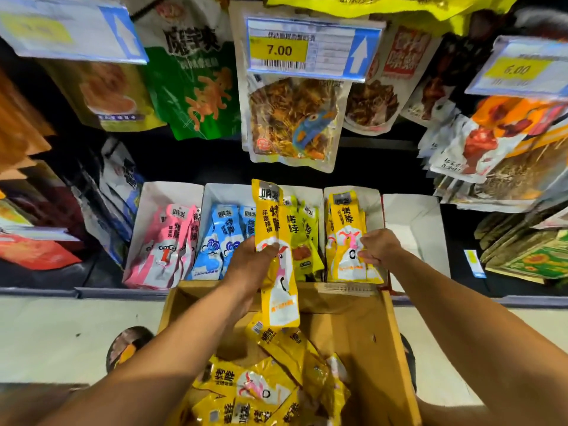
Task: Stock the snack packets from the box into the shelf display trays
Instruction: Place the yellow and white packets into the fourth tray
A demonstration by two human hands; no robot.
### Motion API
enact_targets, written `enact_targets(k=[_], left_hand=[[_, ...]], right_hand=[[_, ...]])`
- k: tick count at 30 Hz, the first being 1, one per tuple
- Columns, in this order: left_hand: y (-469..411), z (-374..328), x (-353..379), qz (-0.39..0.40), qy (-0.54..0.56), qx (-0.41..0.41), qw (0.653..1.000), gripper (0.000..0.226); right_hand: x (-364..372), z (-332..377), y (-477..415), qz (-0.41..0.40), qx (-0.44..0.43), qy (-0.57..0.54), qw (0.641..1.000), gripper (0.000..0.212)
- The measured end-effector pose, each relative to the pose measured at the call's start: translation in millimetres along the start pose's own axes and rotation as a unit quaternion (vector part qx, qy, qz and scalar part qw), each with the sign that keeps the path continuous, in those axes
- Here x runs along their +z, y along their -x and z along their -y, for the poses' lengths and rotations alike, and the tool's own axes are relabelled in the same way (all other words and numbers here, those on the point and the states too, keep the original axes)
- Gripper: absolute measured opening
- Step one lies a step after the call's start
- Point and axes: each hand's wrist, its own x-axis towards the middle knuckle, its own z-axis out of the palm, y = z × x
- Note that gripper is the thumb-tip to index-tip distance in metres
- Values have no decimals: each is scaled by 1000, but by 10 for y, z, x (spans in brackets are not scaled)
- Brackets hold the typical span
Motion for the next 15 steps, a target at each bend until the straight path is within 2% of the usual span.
enact_targets(k=[1, 3, 4, 6, 7, 9, 12, 15], left_hand=[[-13, 4, -9, -1, -4, 5, 1000, 18], [-44, 15, -34, -2, -10, 16, 1000, 18], [-55, 16, -47, -7, -10, 20, 1000, 17], [-71, 21, -65, -16, 1, 20, 1000, 15], [-70, 20, -70, -20, 8, 17, 1000, 14], [-81, 37, -79, -19, 13, 6, 1000, 15], [-75, 44, -78, -15, 14, 1, 1000, 16], [-69, 37, -69, -13, 18, -4, 1000, 15]], right_hand=[[62, -14, -62, -13, 28, -78, 996, 19], [175, -68, -141, -1, 12, -49, 999, 26], [213, -88, -191, 17, 1, -23, 1000, 23], [275, -90, -296, 0, 39, -172, 984, 18], [329, -129, -313, -9, 39, -173, 984, 19], [402, -153, -328, 12, 42, -135, 990, 12], [434, -161, -331, 20, 14, -80, 996, 22], [391, -182, -323, 20, 6, -5, 1000, 18]])
